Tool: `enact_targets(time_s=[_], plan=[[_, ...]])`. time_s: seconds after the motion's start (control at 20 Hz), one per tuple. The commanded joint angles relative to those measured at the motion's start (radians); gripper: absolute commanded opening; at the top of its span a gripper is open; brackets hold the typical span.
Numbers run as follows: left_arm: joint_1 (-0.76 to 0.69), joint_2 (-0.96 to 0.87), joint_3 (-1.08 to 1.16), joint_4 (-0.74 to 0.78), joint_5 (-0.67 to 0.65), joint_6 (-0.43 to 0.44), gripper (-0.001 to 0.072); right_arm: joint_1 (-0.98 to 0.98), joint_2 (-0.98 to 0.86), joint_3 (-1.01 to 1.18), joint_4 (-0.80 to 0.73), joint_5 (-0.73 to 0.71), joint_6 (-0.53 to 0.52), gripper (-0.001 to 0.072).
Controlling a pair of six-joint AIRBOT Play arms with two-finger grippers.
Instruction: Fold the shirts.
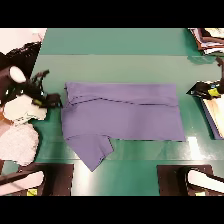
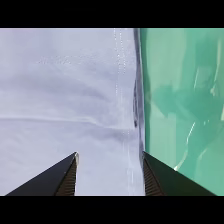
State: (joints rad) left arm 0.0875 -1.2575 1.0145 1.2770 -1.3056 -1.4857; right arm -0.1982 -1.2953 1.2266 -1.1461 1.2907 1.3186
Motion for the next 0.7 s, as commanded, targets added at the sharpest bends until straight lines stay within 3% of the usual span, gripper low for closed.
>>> enact_targets(time_s=[0.0, 0.25, 0.45, 0.65], plan=[[-0.001, 0.230, -0.317, -0.030, -0.010, -0.067, 0.0479, -0.010, 0.071, 0.000, 0.003, 0.008, 0.000, 0.0450], [-0.001, 0.440, -0.623, -0.243, 0.032, -0.078, 0.0479, 0.024, 0.074, 0.000, 0.002, 0.010, 0.001, 0.0450], [-0.001, 0.439, -0.689, -0.293, 0.054, -0.058, 0.0479, 0.064, 0.074, 0.000, 0.002, 0.013, 0.001, 0.0450], [-0.001, 0.439, -0.732, -0.373, 0.172, -0.030, 0.0479, 0.091, 0.074, 0.000, 0.003, 0.014, 0.001, 0.0450]])
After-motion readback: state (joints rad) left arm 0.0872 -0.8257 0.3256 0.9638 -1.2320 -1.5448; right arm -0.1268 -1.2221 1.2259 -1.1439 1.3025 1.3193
